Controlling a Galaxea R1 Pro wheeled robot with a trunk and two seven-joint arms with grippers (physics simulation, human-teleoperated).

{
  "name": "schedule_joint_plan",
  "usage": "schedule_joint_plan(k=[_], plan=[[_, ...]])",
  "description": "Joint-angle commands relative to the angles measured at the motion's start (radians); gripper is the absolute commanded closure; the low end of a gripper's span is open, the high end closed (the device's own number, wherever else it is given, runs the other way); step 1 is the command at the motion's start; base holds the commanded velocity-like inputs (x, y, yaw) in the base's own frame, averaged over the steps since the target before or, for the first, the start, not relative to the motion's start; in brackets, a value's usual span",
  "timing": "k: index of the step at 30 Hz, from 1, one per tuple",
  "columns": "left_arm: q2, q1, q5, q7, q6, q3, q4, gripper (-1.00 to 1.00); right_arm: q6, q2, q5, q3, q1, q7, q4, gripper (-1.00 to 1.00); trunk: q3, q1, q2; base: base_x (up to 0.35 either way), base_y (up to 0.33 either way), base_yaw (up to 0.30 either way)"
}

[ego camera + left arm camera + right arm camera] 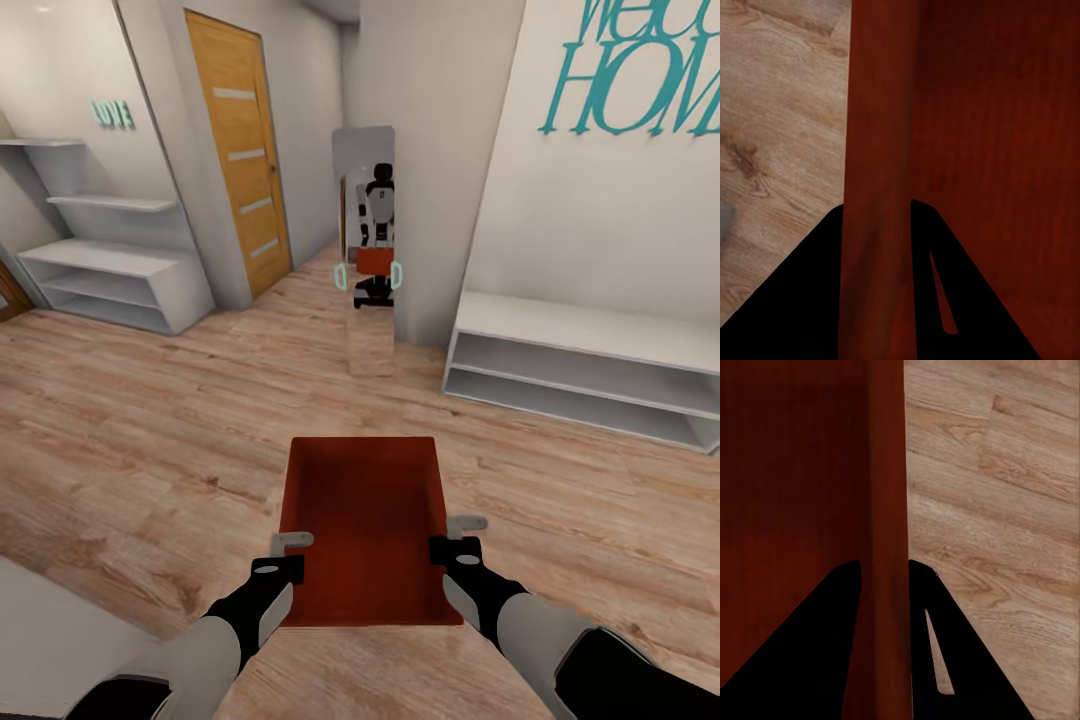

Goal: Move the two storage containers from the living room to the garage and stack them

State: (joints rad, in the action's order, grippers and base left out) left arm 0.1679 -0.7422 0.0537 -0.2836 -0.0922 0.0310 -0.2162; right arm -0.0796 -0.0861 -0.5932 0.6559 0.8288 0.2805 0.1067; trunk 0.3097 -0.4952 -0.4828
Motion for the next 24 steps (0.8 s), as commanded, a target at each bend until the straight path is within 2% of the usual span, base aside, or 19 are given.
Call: schedule_joint_plan(k=[1, 24], plan=[[-0.005, 0.000, -0.023, -0.018, -0.007, 0.006, -0.006, 1.00, -0.006, 0.000, -0.025, -0.007, 0.001, 0.005, -0.025, 1.00, 0.001, -0.001, -0.001, 0.325, 0.000, 0.000], [-0.005, 0.000, -0.023, -0.018, -0.006, 0.006, -0.005, 1.00, -0.006, 0.000, -0.025, -0.007, 0.001, 0.005, -0.025, 1.00, 0.002, -0.001, -0.001, 0.325, 0.000, 0.013]])
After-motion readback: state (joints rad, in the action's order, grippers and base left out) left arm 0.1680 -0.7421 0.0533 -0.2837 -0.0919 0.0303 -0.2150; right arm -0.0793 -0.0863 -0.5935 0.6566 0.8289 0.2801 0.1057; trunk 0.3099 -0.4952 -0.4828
